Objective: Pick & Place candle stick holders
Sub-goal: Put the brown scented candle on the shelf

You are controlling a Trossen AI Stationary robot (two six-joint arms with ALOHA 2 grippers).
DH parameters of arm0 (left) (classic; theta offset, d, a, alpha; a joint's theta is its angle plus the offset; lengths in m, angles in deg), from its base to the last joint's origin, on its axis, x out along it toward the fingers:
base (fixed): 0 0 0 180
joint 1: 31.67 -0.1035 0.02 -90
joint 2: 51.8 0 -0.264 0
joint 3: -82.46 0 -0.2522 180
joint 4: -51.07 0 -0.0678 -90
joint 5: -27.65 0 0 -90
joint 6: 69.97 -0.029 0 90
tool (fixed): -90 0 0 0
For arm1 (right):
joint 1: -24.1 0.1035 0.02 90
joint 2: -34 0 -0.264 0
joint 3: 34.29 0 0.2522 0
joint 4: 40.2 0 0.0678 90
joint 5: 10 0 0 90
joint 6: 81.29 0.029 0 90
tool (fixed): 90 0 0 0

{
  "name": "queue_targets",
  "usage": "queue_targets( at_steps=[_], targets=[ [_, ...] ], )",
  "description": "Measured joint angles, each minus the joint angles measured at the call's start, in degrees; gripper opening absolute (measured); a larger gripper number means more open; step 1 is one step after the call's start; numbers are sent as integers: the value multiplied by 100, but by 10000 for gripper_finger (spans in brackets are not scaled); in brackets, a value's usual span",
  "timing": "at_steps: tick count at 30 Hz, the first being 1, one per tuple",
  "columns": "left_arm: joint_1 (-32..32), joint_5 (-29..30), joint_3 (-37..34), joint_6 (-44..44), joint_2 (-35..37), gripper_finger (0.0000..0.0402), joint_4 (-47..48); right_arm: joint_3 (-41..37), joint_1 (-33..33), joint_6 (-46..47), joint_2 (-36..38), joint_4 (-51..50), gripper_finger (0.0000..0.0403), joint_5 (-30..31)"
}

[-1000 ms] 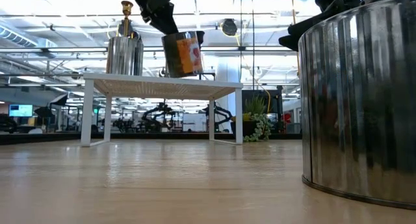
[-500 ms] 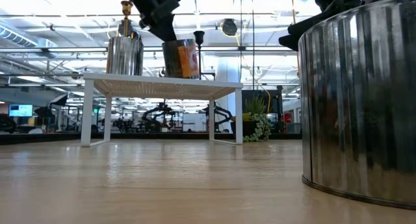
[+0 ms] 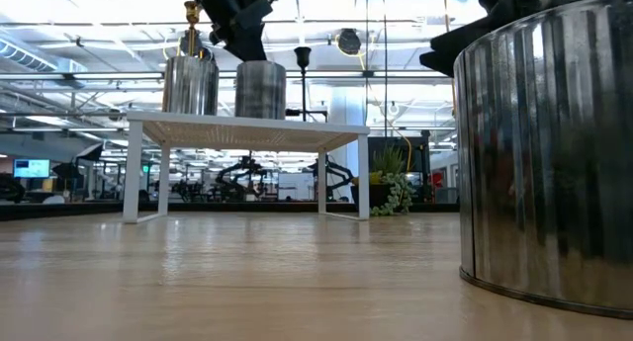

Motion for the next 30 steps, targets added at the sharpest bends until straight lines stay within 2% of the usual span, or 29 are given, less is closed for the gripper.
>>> queue_targets(
  at_steps=[3, 7, 11, 17, 20, 24, 30],
  targets=[
    [147, 219, 0, -109, 136, 39, -92, 0, -2, -136, -78, 294, 155, 301],
    [429, 529, 2, -149, 383, 39, -196, 0, -24, -356, -353, 967, 155, 320],
    [792, 538, 2, -190, 660, 39, -453, 55, -136, -411, -817, 1641, 155, 319],
    [1404, 540, 2, -513, 966, 39, -657, 587, -236, -405, -1615, 1649, 155, 293],
    [1724, 553, 2, -540, 1004, 39, -653, 931, -236, -469, -1804, 1252, 155, -199],
    [2165, 661, 2, -508, 1033, 39, -639, 1365, -151, -343, -1716, 221, 155, -833],
    [2806, 787, 0, -265, 1017, 39, -24, 1975, 387, -250, -1567, -1710, 155, -887]
  ],
)
